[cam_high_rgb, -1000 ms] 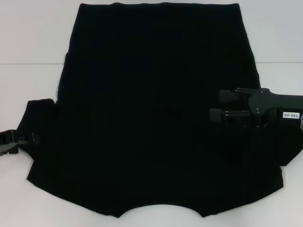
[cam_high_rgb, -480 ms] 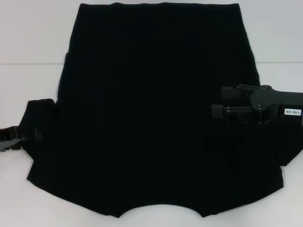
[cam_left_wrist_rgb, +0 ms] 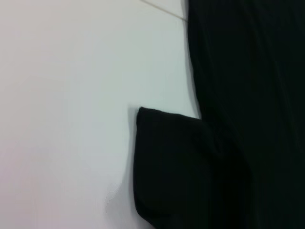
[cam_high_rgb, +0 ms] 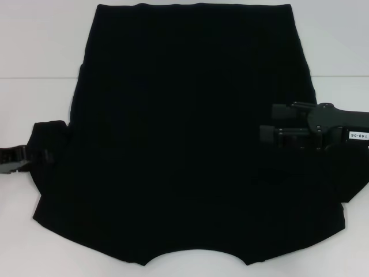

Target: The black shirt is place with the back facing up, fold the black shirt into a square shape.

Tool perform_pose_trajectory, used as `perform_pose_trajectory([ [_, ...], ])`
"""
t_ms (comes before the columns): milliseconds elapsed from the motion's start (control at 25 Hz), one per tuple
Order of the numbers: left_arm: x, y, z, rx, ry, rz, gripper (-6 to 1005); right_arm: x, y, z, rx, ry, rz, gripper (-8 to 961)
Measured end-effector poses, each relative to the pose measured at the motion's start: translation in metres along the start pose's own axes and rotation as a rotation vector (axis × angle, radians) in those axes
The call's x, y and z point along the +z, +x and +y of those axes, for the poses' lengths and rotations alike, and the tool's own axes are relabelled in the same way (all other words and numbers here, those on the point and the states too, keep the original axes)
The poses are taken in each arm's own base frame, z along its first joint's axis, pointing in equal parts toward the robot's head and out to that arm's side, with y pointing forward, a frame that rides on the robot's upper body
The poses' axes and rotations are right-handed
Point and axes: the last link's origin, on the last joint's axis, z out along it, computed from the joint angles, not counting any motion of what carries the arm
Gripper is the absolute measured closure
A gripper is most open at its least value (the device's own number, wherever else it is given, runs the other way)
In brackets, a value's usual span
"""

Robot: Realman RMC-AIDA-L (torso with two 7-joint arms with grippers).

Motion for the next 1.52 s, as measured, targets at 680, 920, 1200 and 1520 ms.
perform_pose_trajectory([
  [680,0.008,0.004,-0.007,-0.003,0.056,0.063,813,0.001,0.002,0.0,0.005,0.006,-0.002,40],
  [920,0.007,0.006,-0.01,-0.012,0.065,0.091,965,0.0,0.003,0.0,0.009,0.013,-0.016,40],
  [1200,0.004,0.022,-0.016,-0.008,0.106,0.197,973,0.002,0.004,-0.001,0.014,0.02,-0.022,40],
  [1520,0.006,0.036,-0.013,0.024,0.139,0.246,974,0.003,0.005,0.0,0.016,0.02,-0.023,40],
])
